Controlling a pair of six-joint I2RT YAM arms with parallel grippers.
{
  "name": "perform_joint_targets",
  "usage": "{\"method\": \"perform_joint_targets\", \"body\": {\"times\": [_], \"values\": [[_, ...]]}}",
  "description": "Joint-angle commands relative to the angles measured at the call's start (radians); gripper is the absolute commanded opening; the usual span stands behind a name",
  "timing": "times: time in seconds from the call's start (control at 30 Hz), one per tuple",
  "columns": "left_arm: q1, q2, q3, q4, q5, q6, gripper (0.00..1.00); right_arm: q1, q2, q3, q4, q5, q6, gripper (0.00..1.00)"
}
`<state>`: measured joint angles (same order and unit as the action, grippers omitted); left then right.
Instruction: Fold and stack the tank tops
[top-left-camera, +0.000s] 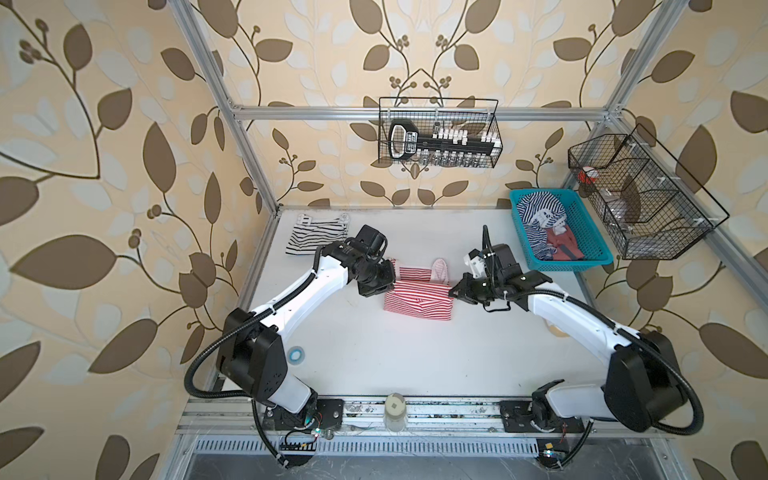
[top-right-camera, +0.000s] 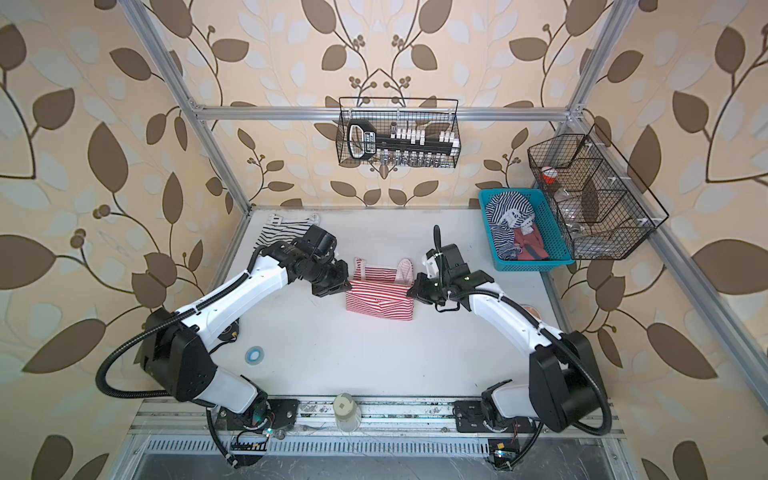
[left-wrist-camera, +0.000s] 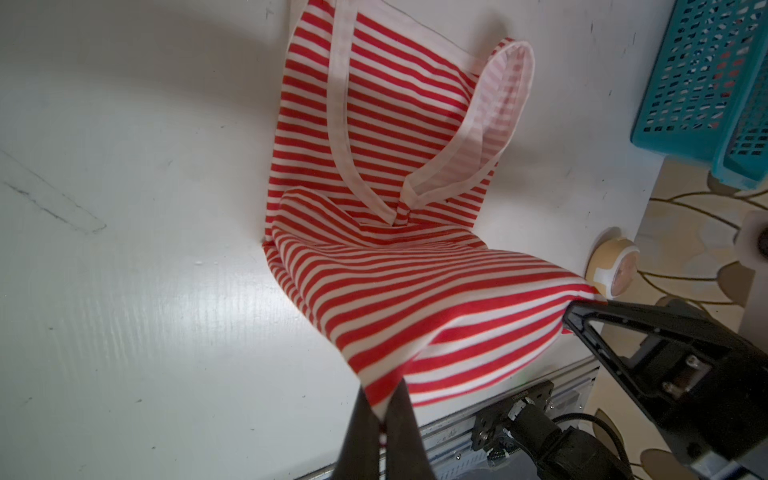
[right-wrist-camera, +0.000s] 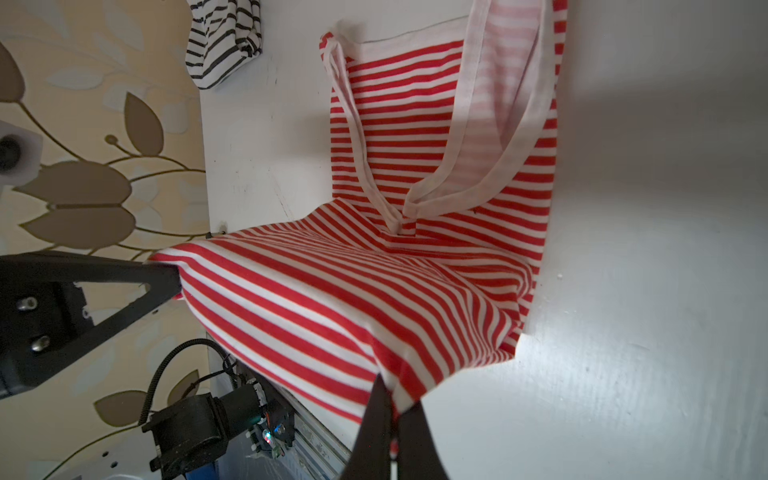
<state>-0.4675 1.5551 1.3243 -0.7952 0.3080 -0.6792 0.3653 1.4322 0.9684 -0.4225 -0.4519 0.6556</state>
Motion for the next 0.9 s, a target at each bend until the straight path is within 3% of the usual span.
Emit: {"method": "perform_joint_targets", "body": {"times": [0.0,0.2,0.43,0.5,0.53,0.63,0.77,0.87], "values": [[0.042,0.043,0.069,-0.003,0.023,0.047,0.04,-0.031,0.088,0.084,-0.007,-0.069,-0.056,0.0],[0.089,0.205,0.158,0.032,0.082,0.063,0.13,-0.086,0.284,0.201,-0.006,-0.115,-0.075,0.0],[0.119,0.424,0.313,0.07,0.143,0.06,0.16,-0.133,0.469,0.31,0.038,-0.16,-0.061,0.0],[0.129,0.466,0.358,0.07,0.155,0.059,0.22,-0.144,0.509,0.332,0.063,-0.176,-0.043,0.02],[0.134,0.485,0.377,0.07,0.155,0.057,0.27,-0.15,0.529,0.343,0.074,-0.185,-0.035,0.05],[0.152,0.526,0.425,0.071,0.166,0.048,0.29,-0.17,0.566,0.363,0.108,-0.202,-0.008,0.15],[0.178,0.525,0.454,0.108,0.169,0.013,0.41,-0.197,0.522,0.34,0.187,-0.206,0.049,0.36],[0.191,0.504,0.495,0.111,0.152,0.002,0.45,-0.203,0.463,0.328,0.209,-0.193,0.06,0.4]]}}
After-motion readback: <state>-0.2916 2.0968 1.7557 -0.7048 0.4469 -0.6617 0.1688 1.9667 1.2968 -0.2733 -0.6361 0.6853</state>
